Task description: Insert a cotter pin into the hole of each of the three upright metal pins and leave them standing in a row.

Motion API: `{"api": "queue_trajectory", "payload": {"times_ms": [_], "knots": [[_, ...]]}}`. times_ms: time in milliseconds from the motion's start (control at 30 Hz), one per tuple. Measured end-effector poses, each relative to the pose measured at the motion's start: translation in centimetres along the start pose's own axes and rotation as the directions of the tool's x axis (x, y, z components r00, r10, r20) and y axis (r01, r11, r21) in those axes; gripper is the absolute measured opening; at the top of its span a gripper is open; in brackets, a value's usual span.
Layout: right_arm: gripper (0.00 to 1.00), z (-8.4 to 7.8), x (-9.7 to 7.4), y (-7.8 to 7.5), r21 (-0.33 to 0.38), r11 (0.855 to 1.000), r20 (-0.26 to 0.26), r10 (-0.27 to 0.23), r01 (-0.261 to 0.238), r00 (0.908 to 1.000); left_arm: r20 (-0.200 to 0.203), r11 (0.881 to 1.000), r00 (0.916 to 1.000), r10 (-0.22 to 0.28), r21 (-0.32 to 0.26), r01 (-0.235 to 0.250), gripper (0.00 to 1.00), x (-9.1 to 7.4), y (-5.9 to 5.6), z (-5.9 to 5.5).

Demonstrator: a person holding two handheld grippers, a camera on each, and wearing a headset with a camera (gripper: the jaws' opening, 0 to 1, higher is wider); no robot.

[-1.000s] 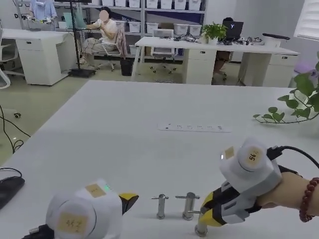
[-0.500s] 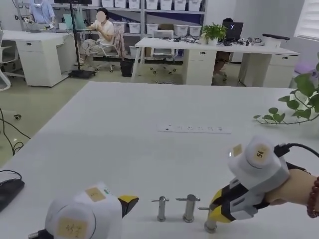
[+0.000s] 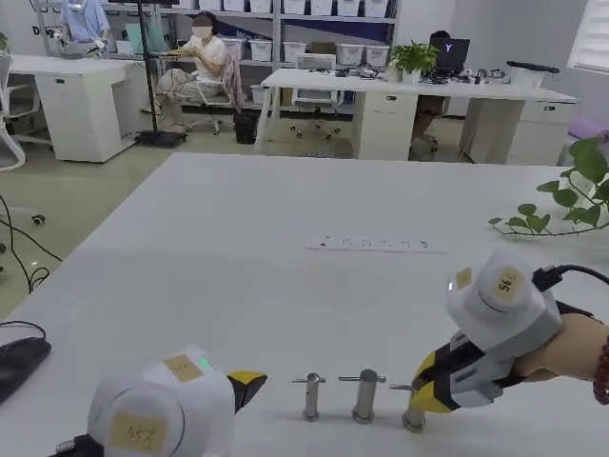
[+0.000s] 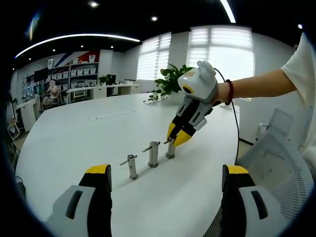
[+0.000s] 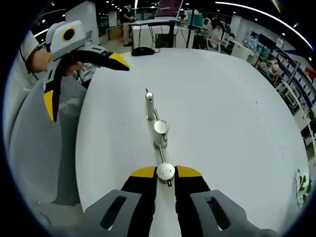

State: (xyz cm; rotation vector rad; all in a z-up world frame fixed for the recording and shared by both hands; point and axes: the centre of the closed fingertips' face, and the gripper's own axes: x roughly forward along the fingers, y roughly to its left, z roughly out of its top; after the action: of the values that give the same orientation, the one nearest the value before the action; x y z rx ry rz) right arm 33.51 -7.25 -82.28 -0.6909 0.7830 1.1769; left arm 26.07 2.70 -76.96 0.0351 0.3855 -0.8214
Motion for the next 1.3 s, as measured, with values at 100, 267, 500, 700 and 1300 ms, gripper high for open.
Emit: {"api": "queue_trajectory", "payload": {"times_ms": [100,267,500,700,1300], "knots": [[0.14,-0.1,0.0,-0.2,-0.004,1.000,-0.004,0.004,-0.004,1.0000,0.000,1.000,1.0000,0.001,-0.002,-0.001,0.92,0.0,0.0,0.0],[0.14,-0.2,0.0,-0.7,-0.004,1.000,-0.006,0.000,0.000,1.0000,-0.003,1.000,1.0000,0.002,0.000,-0.002,0.92,0.0,0.1,-0.1],[0.14,-0.2,0.1,-0.8,-0.009,1.000,-0.002,0.007,-0.007,1.0000,-0.003,1.000,1.0000,0.002,-0.004,-0.002,0.92,-0.1,0.1,-0.1],[0.14,-0.2,0.0,-1.0,-0.001,1.000,0.005,0.021,-0.021,0.9998,-0.004,1.000,1.0000,0.002,-0.004,-0.002,0.92,-0.1,0.1,-0.1],[0.20,-0.3,0.5,-0.8,0.060,0.997,0.041,0.045,-0.048,0.9981,-0.013,1.000,0.9998,0.013,-0.002,-0.013,0.92,-0.2,0.4,-0.3]]}}
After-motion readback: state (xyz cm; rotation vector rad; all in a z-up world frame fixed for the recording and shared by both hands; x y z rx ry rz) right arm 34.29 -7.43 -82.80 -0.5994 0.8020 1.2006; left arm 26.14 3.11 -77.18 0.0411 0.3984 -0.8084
